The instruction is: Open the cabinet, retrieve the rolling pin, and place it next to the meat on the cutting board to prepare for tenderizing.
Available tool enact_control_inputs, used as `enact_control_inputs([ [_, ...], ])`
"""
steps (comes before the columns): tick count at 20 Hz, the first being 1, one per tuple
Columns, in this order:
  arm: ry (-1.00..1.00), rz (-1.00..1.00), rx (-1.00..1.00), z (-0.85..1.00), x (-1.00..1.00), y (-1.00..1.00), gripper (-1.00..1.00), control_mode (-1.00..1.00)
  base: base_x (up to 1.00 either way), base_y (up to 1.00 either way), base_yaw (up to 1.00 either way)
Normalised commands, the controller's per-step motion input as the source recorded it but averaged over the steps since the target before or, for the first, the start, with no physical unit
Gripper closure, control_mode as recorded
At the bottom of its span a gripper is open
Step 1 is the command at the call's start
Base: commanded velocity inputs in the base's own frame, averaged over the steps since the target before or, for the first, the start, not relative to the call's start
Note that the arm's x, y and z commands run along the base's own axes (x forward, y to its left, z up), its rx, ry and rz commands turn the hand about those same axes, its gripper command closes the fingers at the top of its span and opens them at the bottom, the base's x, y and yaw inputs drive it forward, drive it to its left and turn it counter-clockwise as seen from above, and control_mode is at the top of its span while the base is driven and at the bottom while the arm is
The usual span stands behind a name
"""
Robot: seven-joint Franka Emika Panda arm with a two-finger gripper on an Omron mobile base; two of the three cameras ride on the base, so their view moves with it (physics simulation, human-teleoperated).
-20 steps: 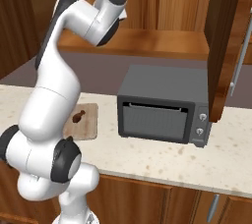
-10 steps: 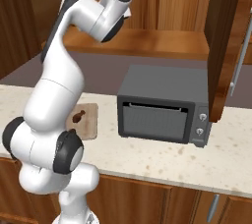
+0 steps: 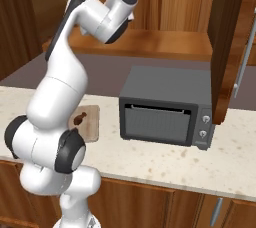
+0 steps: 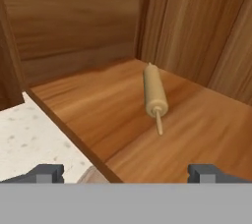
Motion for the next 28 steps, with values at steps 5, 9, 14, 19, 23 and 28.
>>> enact_control_inputs([
  [5, 0.00, 0.09, 0.00, -0.18, -0.03, 0.29, -1.00, -1.00, 0.00, 0.00, 0.00],
  [9, 0.00, 0.03, 0.02, -0.01, 0.11, 0.25, -1.00, -1.00, 0.00, 0.00, 0.00],
  [14, 0.01, 0.00, 0.03, 0.00, 0.21, 0.16, -1.00, -1.00, 0.00, 0.00, 0.00],
  [19, 0.01, 0.00, 0.01, -0.02, 0.39, 0.03, -1.00, -1.00, 0.00, 0.00, 0.00],
  [23, 0.01, 0.00, 0.00, -0.05, 0.50, 0.00, -1.00, -1.00, 0.00, 0.00, 0.00],
  [28, 0.01, 0.00, 0.00, -0.07, 0.50, 0.00, -1.00, -1.00, 0.00, 0.00, 0.00],
])
